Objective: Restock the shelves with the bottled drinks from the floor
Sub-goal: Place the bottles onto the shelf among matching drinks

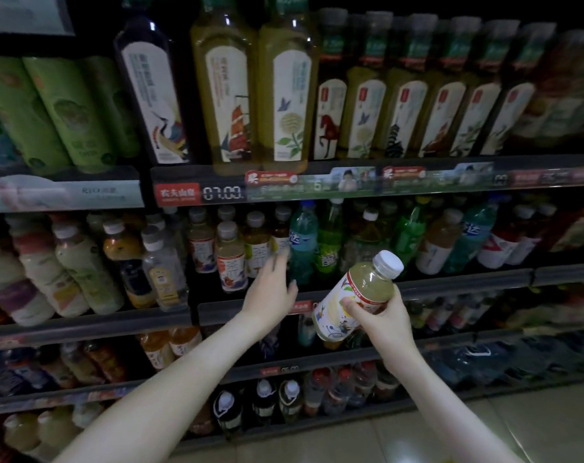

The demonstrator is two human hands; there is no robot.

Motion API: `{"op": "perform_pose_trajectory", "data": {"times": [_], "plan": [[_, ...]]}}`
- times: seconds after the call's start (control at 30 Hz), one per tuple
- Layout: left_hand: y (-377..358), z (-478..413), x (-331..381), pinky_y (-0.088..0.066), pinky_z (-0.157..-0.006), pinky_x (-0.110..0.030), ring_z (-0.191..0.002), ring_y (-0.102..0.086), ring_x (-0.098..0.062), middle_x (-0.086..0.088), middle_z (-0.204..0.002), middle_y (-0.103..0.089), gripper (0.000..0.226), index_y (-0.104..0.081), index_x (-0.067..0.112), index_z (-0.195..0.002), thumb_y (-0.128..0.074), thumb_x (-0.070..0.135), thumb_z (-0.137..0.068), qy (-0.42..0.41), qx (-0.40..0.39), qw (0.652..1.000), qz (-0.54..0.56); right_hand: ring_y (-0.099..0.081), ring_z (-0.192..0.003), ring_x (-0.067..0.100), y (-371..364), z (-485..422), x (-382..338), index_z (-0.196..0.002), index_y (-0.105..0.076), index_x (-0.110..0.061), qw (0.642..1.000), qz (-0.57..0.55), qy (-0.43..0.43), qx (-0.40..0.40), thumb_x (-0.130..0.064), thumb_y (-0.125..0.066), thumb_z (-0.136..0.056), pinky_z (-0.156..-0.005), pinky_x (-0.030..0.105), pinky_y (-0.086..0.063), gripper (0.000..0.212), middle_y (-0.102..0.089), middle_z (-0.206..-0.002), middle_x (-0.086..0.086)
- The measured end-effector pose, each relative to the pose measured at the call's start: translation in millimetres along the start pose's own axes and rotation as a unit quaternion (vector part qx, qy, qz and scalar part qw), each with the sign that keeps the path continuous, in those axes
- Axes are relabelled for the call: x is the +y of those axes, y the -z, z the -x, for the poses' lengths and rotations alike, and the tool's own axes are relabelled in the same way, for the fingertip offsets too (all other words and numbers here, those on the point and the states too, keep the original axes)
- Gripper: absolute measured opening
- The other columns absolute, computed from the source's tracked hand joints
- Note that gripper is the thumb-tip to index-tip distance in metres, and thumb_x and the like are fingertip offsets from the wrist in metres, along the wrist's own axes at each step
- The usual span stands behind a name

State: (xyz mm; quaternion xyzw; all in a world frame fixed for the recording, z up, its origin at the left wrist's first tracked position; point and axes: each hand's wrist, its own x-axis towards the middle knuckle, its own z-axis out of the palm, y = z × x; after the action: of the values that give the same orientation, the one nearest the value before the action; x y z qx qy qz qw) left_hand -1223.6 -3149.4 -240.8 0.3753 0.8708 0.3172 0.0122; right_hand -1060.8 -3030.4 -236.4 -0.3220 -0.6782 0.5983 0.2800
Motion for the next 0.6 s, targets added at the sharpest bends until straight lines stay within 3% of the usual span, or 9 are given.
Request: {"op": "perform_pose_trajectory", "data": {"times": [0.2, 0.33, 0.47, 0.53, 0.6], "plan": [[-19.3, -69.6, 22.8, -0.043, -0.1, -0.04, -0.13, -0.041, -0.033, -0.015, -0.145, -0.035, 0.089, -0.01, 0.015, -0.151, -0.068, 0.02, -0.084, 0.087, 0.082, 0.987, 0.105, -0.059, -0.102, 0.002, 19.0, -18.0, 10.2, -0.12, -0.048, -0.029, 1.0, 0.01, 0.006, 0.001, -0.02, -0.082, -0.074, -0.088, 0.031, -0.047, 0.058, -0.062, -0.11, -0.013], [-28.3, -121.5, 19.1, -0.039, -0.106, -0.042, -0.133, -0.038, -0.034, -0.015, -0.149, -0.033, 0.105, -0.009, 0.015, -0.151, -0.078, 0.03, -0.073, 0.136, 0.058, 0.974, 0.173, -0.056, -0.098, -0.005, 18.5, -27.6, 8.3, -0.117, -0.046, -0.033, 1.0, 0.012, 0.012, 0.003, -0.02, -0.081, -0.075, -0.083, 0.024, -0.045, 0.056, -0.059, -0.108, -0.018], [-34.3, -142.0, 10.8, -0.026, -0.108, -0.039, -0.135, -0.024, -0.039, -0.015, -0.152, -0.027, 0.094, -0.021, 0.018, -0.149, -0.068, 0.055, -0.076, 0.156, 0.031, 0.987, 0.006, -0.054, -0.094, -0.009, 13.8, -39.2, 5.5, -0.11, -0.045, -0.037, 0.999, 0.025, 0.026, 0.006, -0.021, -0.081, -0.076, -0.074, 0.012, -0.042, 0.052, -0.057, -0.106, -0.02], [-32.8, -129.5, 8.2, -0.029, -0.105, -0.038, -0.134, -0.027, -0.038, -0.014, -0.148, -0.033, 0.086, -0.029, 0.024, -0.144, -0.07, 0.054, -0.075, 0.124, 0.02, 0.99, 0.06, -0.055, -0.095, -0.008, 10.5, -45.8, 6.9, -0.107, -0.046, -0.039, 0.999, 0.022, 0.029, 0.016, -0.02, -0.081, -0.076, -0.073, 0.011, -0.042, 0.051, -0.059, -0.107, -0.018], [-27.4, -105.7, 4.9, -0.04, -0.093, -0.033, -0.124, -0.045, -0.035, -0.01, -0.136, -0.048, 0.077, -0.031, 0.024, -0.14, -0.072, 0.045, -0.078, 0.088, 0.019, 0.987, 0.136, -0.055, -0.095, -0.007, 6.5, -52.4, 9.5, -0.111, -0.046, -0.035, 0.999, 0.019, 0.028, 0.023, -0.021, -0.081, -0.076, -0.075, 0.013, -0.042, 0.051, -0.059, -0.108, -0.016]]}}
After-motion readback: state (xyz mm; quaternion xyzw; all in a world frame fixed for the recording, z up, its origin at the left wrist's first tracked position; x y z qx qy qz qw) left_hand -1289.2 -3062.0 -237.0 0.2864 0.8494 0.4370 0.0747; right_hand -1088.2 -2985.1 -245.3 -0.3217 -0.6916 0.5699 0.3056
